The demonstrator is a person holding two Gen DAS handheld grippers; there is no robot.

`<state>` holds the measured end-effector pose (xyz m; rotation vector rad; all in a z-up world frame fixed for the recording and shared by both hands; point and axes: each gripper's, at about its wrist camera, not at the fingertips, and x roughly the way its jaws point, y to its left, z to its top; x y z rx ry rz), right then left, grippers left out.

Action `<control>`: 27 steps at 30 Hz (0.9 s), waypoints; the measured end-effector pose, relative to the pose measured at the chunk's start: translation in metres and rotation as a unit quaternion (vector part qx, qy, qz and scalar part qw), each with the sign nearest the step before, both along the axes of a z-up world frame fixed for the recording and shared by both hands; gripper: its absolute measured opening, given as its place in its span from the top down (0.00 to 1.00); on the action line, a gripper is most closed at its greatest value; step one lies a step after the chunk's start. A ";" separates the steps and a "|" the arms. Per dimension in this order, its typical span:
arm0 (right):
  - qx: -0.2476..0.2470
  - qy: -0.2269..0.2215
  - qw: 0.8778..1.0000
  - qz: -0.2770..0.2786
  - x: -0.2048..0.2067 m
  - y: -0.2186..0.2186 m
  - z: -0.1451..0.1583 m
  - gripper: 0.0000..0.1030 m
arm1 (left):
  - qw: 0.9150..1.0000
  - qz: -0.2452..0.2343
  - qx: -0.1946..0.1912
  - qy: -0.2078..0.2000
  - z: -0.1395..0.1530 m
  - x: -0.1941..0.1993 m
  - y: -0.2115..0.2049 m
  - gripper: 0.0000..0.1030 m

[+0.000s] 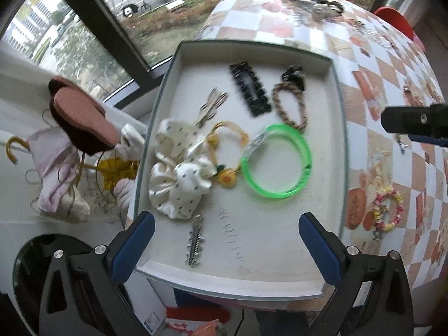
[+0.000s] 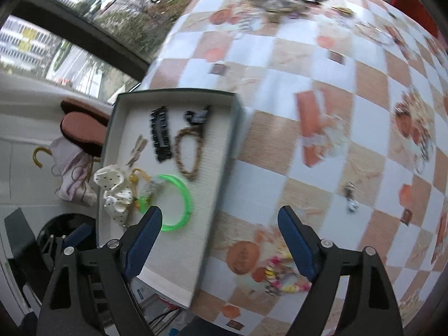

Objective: Organize jewelry
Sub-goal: 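Move both tools back over the table toward the beaded bracelet and charm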

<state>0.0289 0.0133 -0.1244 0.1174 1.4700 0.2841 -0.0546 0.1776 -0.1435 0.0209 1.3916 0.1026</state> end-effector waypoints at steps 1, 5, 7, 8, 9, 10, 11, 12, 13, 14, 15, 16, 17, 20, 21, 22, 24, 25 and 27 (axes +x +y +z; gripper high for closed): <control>0.000 0.000 1.000 -0.013 -0.002 -0.013 0.001 0.16 | 1.000 -0.005 0.000 -0.002 0.002 0.001 -0.004 0.00; 0.000 -0.003 0.998 -0.061 -0.008 -0.053 0.004 0.15 | 0.999 -0.035 -0.006 -0.010 0.011 0.006 -0.025 0.00; -0.005 -0.007 0.996 -0.091 -0.013 -0.077 0.005 0.13 | 0.999 -0.051 -0.010 -0.014 0.015 0.010 -0.036 0.00; -0.007 -0.008 0.995 -0.101 -0.016 -0.086 0.005 0.13 | 0.998 -0.060 -0.012 -0.015 0.017 0.011 -0.042 0.00; -0.009 -0.009 0.994 -0.112 -0.018 -0.097 0.005 0.13 | 0.997 -0.068 -0.013 -0.017 0.018 0.013 -0.047 0.00; -0.011 -0.010 0.992 -0.127 -0.022 -0.109 0.005 0.13 | 0.997 -0.079 -0.016 -0.019 0.020 0.014 -0.055 0.00; -0.013 -0.010 0.990 -0.137 -0.025 -0.118 0.005 0.13 | 0.996 -0.087 -0.018 -0.020 0.022 0.016 -0.060 0.00; -0.015 -0.011 0.989 -0.145 -0.028 -0.124 0.005 0.13 | 0.995 -0.096 -0.020 -0.022 0.023 0.018 -0.066 0.00; -0.019 -0.013 0.988 -0.155 -0.032 -0.133 0.005 0.13 | 0.994 -0.102 -0.021 -0.022 0.025 0.020 -0.070 0.00; -0.020 -0.014 0.987 -0.161 -0.035 -0.137 0.005 0.13 | 0.993 -0.111 -0.023 -0.024 0.026 0.021 -0.077 0.00; -0.023 -0.016 0.985 -0.167 -0.038 -0.142 0.006 0.13 | 0.992 -0.119 -0.025 -0.025 0.028 0.021 -0.083 0.00; -0.026 -0.017 0.985 -0.172 -0.042 -0.147 0.006 0.13 | 0.991 -0.125 -0.027 -0.025 0.029 0.021 -0.087 0.00; -0.027 -0.016 0.984 -0.175 -0.044 -0.149 0.006 0.13 | 0.990 -0.132 -0.029 -0.026 0.030 0.022 -0.092 0.00; -0.035 -0.016 0.983 -0.179 -0.052 -0.156 0.008 0.13 | 0.987 -0.153 -0.034 -0.030 0.033 0.021 -0.105 0.00; -0.038 -0.017 0.983 -0.180 -0.054 -0.157 0.009 0.13 | 0.986 -0.158 -0.034 -0.033 0.034 0.021 -0.108 0.00; -0.040 -0.017 0.982 -0.182 -0.055 -0.158 0.010 0.13 | 0.985 -0.163 -0.035 -0.034 0.034 0.021 -0.111 0.00; -0.045 -0.019 0.981 -0.186 -0.058 -0.160 0.011 0.13 | 0.983 -0.174 -0.044 -0.032 0.034 0.021 -0.115 0.00; -0.049 -0.018 0.981 -0.187 -0.060 -0.160 0.011 0.13 | 0.983 -0.177 -0.046 -0.032 0.034 0.021 -0.116 0.00; -0.061 -0.011 0.981 -0.184 -0.063 -0.160 0.010 0.13 | 0.981 -0.186 -0.053 -0.028 0.033 0.020 -0.118 0.00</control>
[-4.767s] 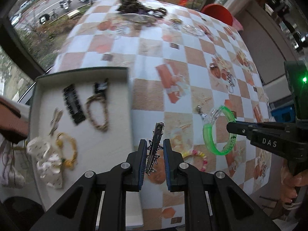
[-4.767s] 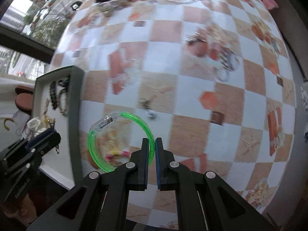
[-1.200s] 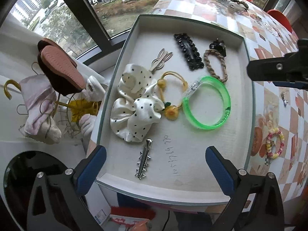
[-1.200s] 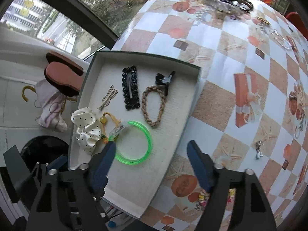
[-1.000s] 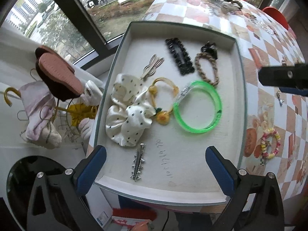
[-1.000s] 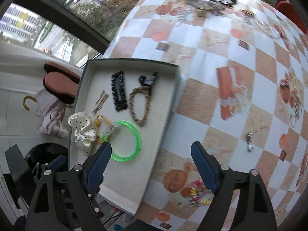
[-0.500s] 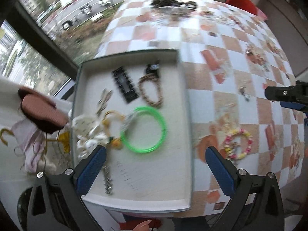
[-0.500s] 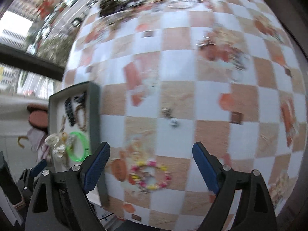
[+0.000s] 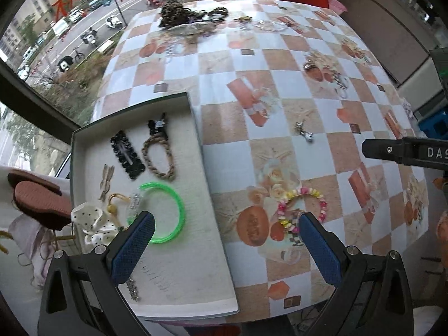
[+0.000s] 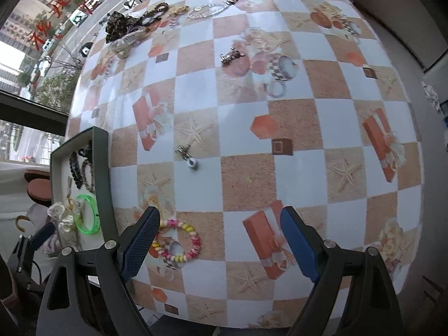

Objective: Organize jewelry
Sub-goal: 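Move both tools back over the table toward the beaded bracelet and charm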

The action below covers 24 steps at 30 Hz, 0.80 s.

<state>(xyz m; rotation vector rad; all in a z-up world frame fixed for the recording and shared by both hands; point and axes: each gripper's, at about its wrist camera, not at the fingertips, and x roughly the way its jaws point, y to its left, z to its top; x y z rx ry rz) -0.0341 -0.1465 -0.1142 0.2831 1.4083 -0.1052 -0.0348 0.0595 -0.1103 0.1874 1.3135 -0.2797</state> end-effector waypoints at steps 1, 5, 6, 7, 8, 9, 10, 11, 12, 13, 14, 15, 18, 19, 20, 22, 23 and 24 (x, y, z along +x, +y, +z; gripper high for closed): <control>-0.004 0.005 1.000 0.002 -0.001 0.000 -0.001 0.13 | 1.000 -0.006 -0.005 0.005 -0.001 -0.001 -0.001 0.00; -0.003 0.022 1.000 0.001 -0.003 -0.002 -0.005 0.13 | 1.000 -0.010 -0.014 0.013 0.001 -0.004 -0.006 0.00; -0.002 0.026 1.000 0.003 -0.002 -0.003 -0.006 0.13 | 1.000 -0.009 -0.017 0.014 0.001 -0.005 -0.007 0.00; -0.002 0.027 1.000 0.007 0.000 -0.004 -0.006 0.13 | 1.000 -0.006 -0.019 0.015 0.001 -0.005 -0.009 0.00; -0.003 0.027 1.000 0.012 0.002 -0.005 -0.006 0.13 | 1.000 -0.005 -0.019 0.016 0.001 -0.005 -0.012 0.00; -0.004 0.026 1.000 0.017 0.004 -0.006 -0.006 0.13 | 1.000 -0.003 -0.018 0.017 0.000 -0.005 -0.014 0.00; -0.005 0.026 0.999 0.023 0.007 -0.007 -0.006 0.13 | 1.000 0.002 -0.015 0.019 -0.002 -0.005 -0.018 0.00; -0.006 0.027 0.999 0.030 0.011 -0.009 -0.007 0.13 | 1.000 0.006 -0.014 0.022 -0.003 -0.005 -0.021 0.00; -0.005 0.028 0.999 0.033 0.014 -0.011 -0.007 0.13 | 1.000 0.011 -0.014 0.026 -0.005 -0.005 -0.025 0.00; -0.003 0.028 0.999 0.038 0.018 -0.014 -0.008 0.13 | 0.999 0.015 -0.010 0.030 -0.007 -0.006 -0.029 0.00; -0.003 0.029 0.999 0.041 0.020 -0.016 -0.008 0.13 | 0.999 0.019 -0.008 0.034 -0.009 -0.006 -0.032 0.00; -0.002 0.030 0.999 0.044 0.023 -0.019 -0.009 0.13 | 0.999 0.025 -0.007 0.038 -0.011 -0.007 -0.036 0.00; -0.001 0.032 0.997 0.065 0.035 -0.027 -0.009 0.13 | 0.997 0.049 -0.010 0.050 -0.016 -0.008 -0.045 0.00; -0.004 0.032 0.997 0.074 0.039 -0.028 -0.009 0.13 | 0.997 0.056 -0.011 0.053 -0.018 -0.008 -0.047 0.00; -0.005 0.032 0.996 0.084 0.043 -0.029 -0.009 0.13 | 0.996 0.067 -0.012 0.057 -0.020 -0.009 -0.049 0.00; -0.003 0.032 0.994 0.100 0.048 -0.029 -0.010 0.13 | 0.994 0.087 -0.015 0.066 -0.026 -0.010 -0.052 0.00; -0.002 0.033 0.993 0.109 0.050 -0.028 -0.011 0.13 | 0.993 0.098 -0.014 0.071 -0.030 -0.011 -0.054 0.00; -0.002 0.035 0.992 0.118 0.052 -0.026 -0.013 0.13 | 0.991 0.107 -0.013 0.075 -0.035 -0.012 -0.056 0.00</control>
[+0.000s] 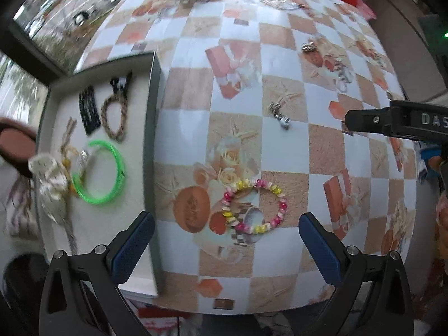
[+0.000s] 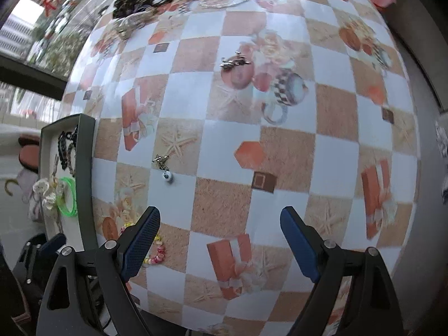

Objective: Organize jewelry
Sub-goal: 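Move both tools back over the table toward the beaded bracelet and charm, then grasp the pastel beaded bracelet with left tool while right tool grasps silver charm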

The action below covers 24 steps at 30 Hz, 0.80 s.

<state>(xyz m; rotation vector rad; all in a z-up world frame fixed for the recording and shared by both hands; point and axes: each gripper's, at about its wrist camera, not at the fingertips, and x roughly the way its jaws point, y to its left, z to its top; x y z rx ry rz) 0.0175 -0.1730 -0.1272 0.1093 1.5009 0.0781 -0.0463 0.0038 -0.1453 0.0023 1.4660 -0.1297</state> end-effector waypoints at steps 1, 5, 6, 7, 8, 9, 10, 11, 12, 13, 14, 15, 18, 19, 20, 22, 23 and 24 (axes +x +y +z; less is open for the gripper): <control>0.000 0.003 1.000 0.011 0.002 0.003 -0.003 0.13 | 1.000 0.006 0.001 0.003 -0.004 -0.001 -0.001 0.00; 0.006 0.008 0.999 0.039 0.009 0.013 -0.013 0.13 | 0.999 0.026 0.016 0.008 -0.020 -0.006 -0.009 0.00; 0.006 0.009 0.999 0.046 0.011 0.016 -0.015 0.13 | 0.999 0.034 0.017 0.011 -0.025 -0.007 -0.010 0.00; 0.008 0.009 0.998 0.056 0.013 0.020 -0.018 0.13 | 0.999 0.042 0.018 0.012 -0.029 -0.009 -0.010 0.00; 0.009 0.009 0.998 0.062 0.015 0.023 -0.020 0.13 | 0.999 0.049 0.019 0.012 -0.032 -0.010 -0.010 0.00; 0.009 0.008 0.997 0.071 0.017 0.027 -0.023 0.15 | 0.998 0.058 0.021 0.012 -0.036 -0.011 -0.010 0.00; 0.009 0.007 0.997 0.080 0.019 0.031 -0.025 0.19 | 0.998 0.066 0.022 0.011 -0.039 -0.012 -0.010 0.00; 0.008 0.008 0.996 0.088 0.020 0.036 -0.028 0.21 | 0.997 0.076 0.021 0.011 -0.043 -0.013 -0.010 0.00; 0.008 0.008 0.995 0.096 0.022 0.040 -0.032 0.25 | 0.996 0.083 0.021 0.011 -0.046 -0.014 -0.010 0.00; 0.007 0.009 0.994 0.105 0.024 0.045 -0.036 0.29 | 0.996 0.091 0.022 0.011 -0.050 -0.015 -0.010 0.00; 0.007 0.009 0.994 0.111 0.025 0.049 -0.039 0.31 | 0.995 0.095 0.023 0.010 -0.052 -0.016 -0.011 0.00; 0.006 0.009 0.993 0.116 0.027 0.053 -0.042 0.34 | 0.995 0.099 0.025 0.010 -0.055 -0.016 -0.011 0.00; 0.004 0.005 0.991 0.131 0.032 0.064 -0.050 0.41 | 0.993 0.109 0.030 0.010 -0.063 -0.018 -0.011 0.00; 0.004 0.004 0.991 0.137 0.034 0.068 -0.052 0.43 | 0.993 0.112 0.032 0.009 -0.065 -0.018 -0.011 0.00; 0.003 0.004 0.990 0.142 0.035 0.072 -0.055 0.44 | 0.993 0.115 0.031 0.006 -0.066 -0.020 -0.010 0.00; -0.007 0.004 0.989 0.150 0.037 0.079 -0.060 0.48 | 0.992 0.119 0.031 0.002 -0.067 -0.021 -0.010 0.00; -0.012 -0.004 0.988 0.155 0.038 0.082 -0.060 0.49 | 0.992 0.119 0.033 0.001 -0.067 -0.022 -0.009 0.00; -0.017 -0.005 0.987 0.162 0.038 0.086 -0.060 0.50 | 0.992 0.121 0.032 0.000 -0.067 -0.024 -0.010 0.00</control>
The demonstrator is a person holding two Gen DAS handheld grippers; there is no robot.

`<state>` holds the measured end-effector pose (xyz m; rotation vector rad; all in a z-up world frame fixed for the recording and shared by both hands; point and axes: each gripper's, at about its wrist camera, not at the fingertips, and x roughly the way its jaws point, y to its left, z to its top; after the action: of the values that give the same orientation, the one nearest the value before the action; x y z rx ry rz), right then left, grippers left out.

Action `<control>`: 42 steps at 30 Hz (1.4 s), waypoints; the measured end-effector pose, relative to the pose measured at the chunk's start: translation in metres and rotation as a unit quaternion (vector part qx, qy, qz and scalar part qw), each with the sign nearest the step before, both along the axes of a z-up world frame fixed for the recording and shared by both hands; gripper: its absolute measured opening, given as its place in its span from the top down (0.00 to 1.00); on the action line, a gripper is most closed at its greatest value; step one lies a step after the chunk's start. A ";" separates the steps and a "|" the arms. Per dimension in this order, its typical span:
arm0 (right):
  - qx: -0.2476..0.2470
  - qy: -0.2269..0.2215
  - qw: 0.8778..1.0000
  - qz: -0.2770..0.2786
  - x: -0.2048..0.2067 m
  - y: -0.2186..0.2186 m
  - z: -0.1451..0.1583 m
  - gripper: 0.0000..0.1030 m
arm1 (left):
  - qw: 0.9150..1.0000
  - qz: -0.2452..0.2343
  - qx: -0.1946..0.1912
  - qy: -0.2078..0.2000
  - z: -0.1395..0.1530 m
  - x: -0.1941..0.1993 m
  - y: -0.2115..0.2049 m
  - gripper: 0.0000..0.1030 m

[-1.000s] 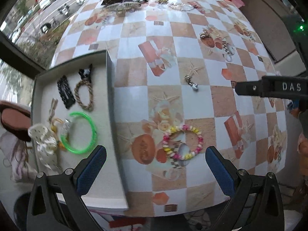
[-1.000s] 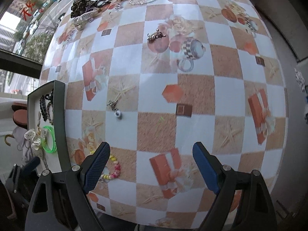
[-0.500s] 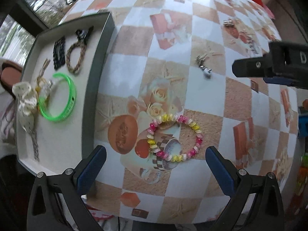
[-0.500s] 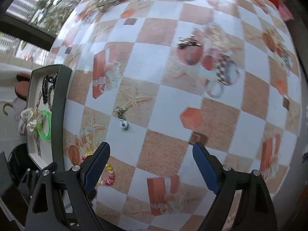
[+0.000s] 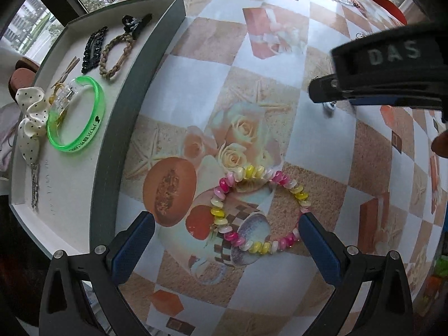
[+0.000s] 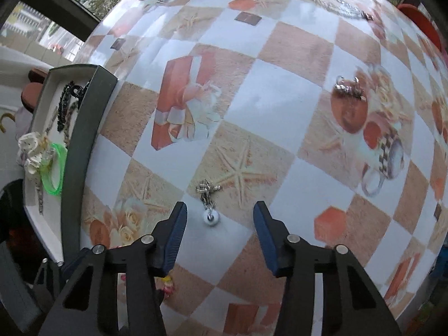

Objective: Organize jewelry
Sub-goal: 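Grasp the pastel beaded bracelet with left tool while right tool grasps silver charm, then carry beaded bracelet and silver charm into the white tray and open both tools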

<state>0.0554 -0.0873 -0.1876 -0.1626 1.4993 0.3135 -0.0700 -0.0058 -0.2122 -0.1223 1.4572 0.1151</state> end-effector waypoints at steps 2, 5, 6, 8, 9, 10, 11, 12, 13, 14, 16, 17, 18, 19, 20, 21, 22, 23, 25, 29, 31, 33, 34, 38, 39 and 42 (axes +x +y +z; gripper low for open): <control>-0.020 -0.006 1.000 0.011 0.000 0.008 -0.001 0.54 | 1.000 0.001 -0.004 -0.002 0.002 -0.003 0.000 0.03; -0.044 -0.014 0.999 0.022 -0.002 0.017 -0.003 0.58 | 1.000 -0.004 -0.003 -0.004 0.003 -0.003 -0.006 0.08; -0.056 -0.018 0.998 0.029 -0.003 0.021 -0.004 0.60 | 1.000 -0.007 -0.004 -0.004 0.005 -0.003 -0.009 0.12; -0.075 -0.026 0.996 0.040 -0.004 0.029 -0.005 0.67 | 1.000 -0.014 -0.003 -0.004 0.009 0.001 -0.015 0.16; -0.078 -0.027 0.996 0.042 -0.003 0.031 -0.005 0.73 | 1.000 -0.016 -0.003 -0.004 0.011 0.003 -0.018 0.21; -0.079 -0.027 0.996 0.042 -0.003 0.032 -0.005 0.81 | 1.000 -0.018 -0.002 -0.004 0.012 0.003 -0.020 0.25; -0.081 -0.025 0.996 0.040 -0.001 0.034 -0.006 0.85 | 1.000 -0.020 0.001 0.005 0.010 0.007 -0.023 0.36; -0.080 -0.023 0.996 0.036 0.000 0.034 -0.006 0.88 | 1.000 -0.019 -0.003 0.008 0.009 0.007 -0.023 0.36; -0.075 -0.020 0.996 0.032 0.001 0.031 -0.005 0.88 | 1.000 -0.020 -0.002 0.008 0.010 0.010 -0.025 0.36; -0.072 -0.017 0.997 0.029 0.002 0.029 -0.004 0.88 | 1.000 -0.026 0.000 0.009 0.011 0.010 -0.027 0.36; -0.061 -0.012 0.998 0.018 0.002 0.024 -0.003 0.89 | 0.999 -0.034 0.000 0.010 0.010 0.012 -0.030 0.38; -0.052 -0.009 0.999 0.010 0.003 0.018 -0.001 0.89 | 0.999 -0.036 -0.003 0.010 0.010 0.013 -0.032 0.42; -0.044 -0.007 0.999 0.004 0.004 0.007 -0.001 0.89 | 0.999 -0.039 -0.007 0.010 0.011 0.013 -0.035 0.48; -0.036 -0.005 0.999 -0.005 0.004 0.002 0.001 0.89 | 0.999 -0.043 -0.009 0.009 0.012 0.014 -0.037 0.52; -0.031 -0.005 0.999 -0.010 0.004 -0.002 0.004 0.89 | 0.999 -0.048 -0.010 0.008 0.013 0.014 -0.040 0.65; -0.028 -0.005 1.000 -0.014 0.003 -0.005 0.005 0.89 | 0.998 -0.054 -0.013 0.008 0.014 0.015 -0.041 0.78; -0.024 -0.005 1.000 -0.018 0.003 -0.009 0.007 0.89 | 0.998 -0.057 -0.017 0.009 0.016 0.016 -0.039 0.83; -0.020 -0.004 1.000 -0.023 0.003 -0.014 0.009 0.89 | 0.998 -0.058 -0.025 0.011 0.016 0.017 -0.039 0.85; -0.009 -0.001 0.999 -0.033 0.002 -0.023 0.012 0.89 | 0.997 -0.055 -0.045 0.016 0.018 0.019 -0.037 0.88; 0.007 0.005 0.998 -0.055 -0.015 -0.044 0.021 0.89 | 0.996 -0.055 -0.069 0.014 0.026 0.022 -0.035 0.88; 0.014 0.007 0.998 -0.068 -0.017 -0.054 0.024 0.89 | 0.995 -0.058 -0.080 0.012 0.032 0.023 -0.034 0.88; 0.020 0.008 0.997 -0.075 -0.023 -0.059 0.029 0.89 | 0.994 -0.061 -0.087 0.008 0.039 0.024 -0.035 0.88; 0.022 0.008 0.997 -0.080 -0.025 -0.063 0.031 0.89 | 0.994 -0.062 -0.089 0.006 0.043 0.025 -0.035 0.88; 0.033 0.008 0.996 -0.088 -0.031 -0.080 0.040 0.89 | 0.993 -0.064 -0.096 0.001 0.050 0.029 -0.030 0.88; 0.035 0.009 0.995 -0.090 -0.034 -0.081 0.043 0.89 | 0.993 -0.065 -0.097 0.000 0.050 0.030 -0.024 0.88; 0.042 0.010 0.994 -0.097 -0.043 -0.087 0.055 0.89 | 0.993 -0.068 -0.100 -0.005 0.059 0.028 -0.020 0.88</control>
<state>0.0126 -0.1747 -0.1326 0.0541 1.5067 0.2219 -0.0423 -0.0254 -0.1530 -0.1856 1.4607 -0.1417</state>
